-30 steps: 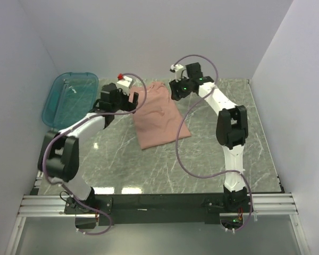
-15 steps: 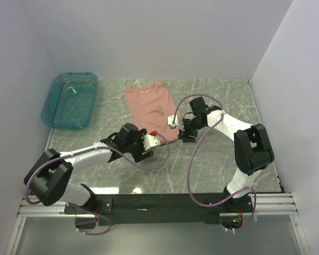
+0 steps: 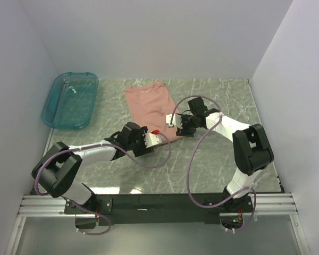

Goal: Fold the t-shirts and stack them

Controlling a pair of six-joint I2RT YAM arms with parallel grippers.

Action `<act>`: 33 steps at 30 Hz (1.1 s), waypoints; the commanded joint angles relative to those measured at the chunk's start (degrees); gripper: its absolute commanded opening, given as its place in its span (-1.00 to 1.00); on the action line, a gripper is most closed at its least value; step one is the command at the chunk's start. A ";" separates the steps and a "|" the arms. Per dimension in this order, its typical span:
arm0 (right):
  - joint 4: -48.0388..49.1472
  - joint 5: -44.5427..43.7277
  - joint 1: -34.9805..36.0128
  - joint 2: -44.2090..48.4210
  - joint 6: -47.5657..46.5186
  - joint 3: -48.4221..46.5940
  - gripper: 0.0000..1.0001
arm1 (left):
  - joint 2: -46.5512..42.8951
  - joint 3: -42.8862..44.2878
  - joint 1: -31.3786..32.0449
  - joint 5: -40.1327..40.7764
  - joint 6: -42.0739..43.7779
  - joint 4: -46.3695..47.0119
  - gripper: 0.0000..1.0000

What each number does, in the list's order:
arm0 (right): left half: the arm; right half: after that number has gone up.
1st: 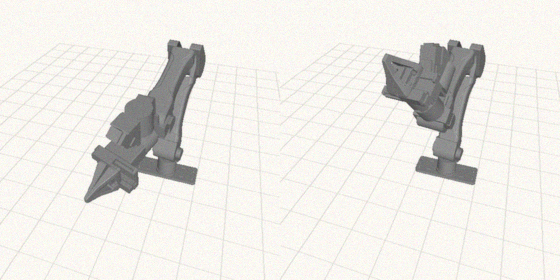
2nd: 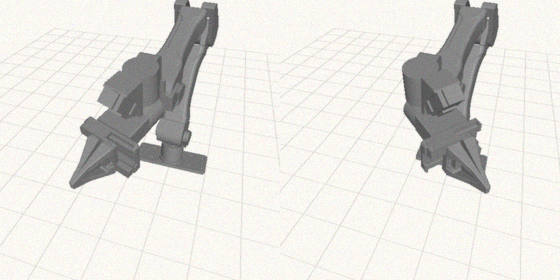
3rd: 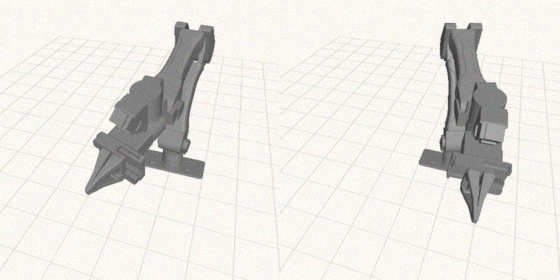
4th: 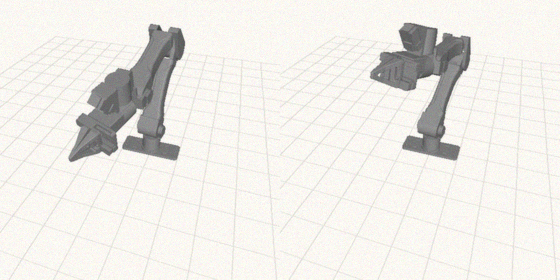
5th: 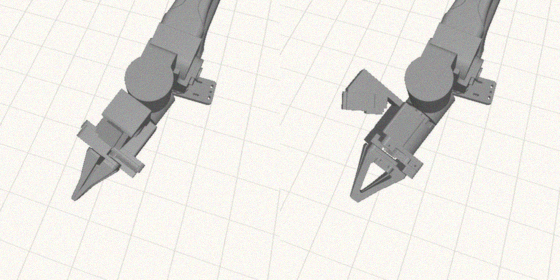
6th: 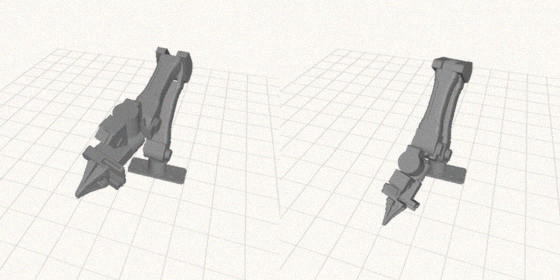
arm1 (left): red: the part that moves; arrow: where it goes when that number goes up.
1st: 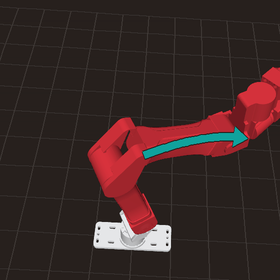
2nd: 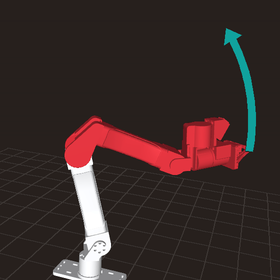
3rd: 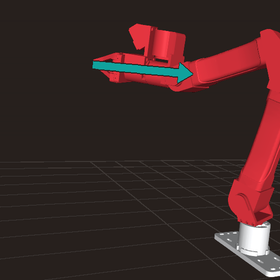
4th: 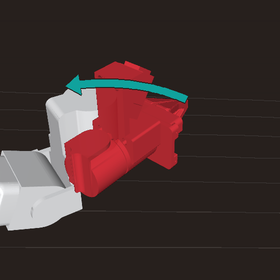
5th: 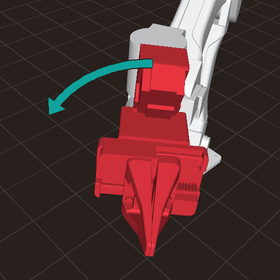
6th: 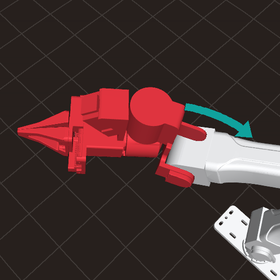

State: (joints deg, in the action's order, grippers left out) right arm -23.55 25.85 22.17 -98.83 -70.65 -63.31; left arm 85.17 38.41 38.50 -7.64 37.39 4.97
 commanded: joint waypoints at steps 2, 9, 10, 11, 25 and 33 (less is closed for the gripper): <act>0.52 -2.81 1.90 -1.37 -1.06 -0.68 0.29 | 1.93 1.40 0.00 1.66 1.11 2.50 0.45; -1.85 -4.05 2.35 -2.60 -3.00 -0.41 0.27 | 3.43 0.61 0.00 1.66 1.20 3.20 0.35; -2.20 -4.14 2.35 -2.95 -3.17 -0.85 0.27 | 3.60 0.52 0.00 1.66 0.94 3.29 0.33; -2.90 -4.40 2.43 -3.65 -3.18 -1.03 0.27 | 4.04 0.70 0.08 1.66 0.85 3.38 0.30; -6.94 -6.86 3.05 -7.52 -1.15 -4.37 -0.22 | 4.92 -0.71 3.33 3.60 -1.17 4.87 -0.64; -13.44 -3.35 2.26 -2.87 -1.68 -0.68 -1.00 | 2.99 -2.29 8.77 3.51 -3.19 2.42 -0.99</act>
State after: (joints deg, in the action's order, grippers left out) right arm -30.39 20.36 24.75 -104.97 -71.96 -66.04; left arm 89.93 37.34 44.40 -2.79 36.23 9.58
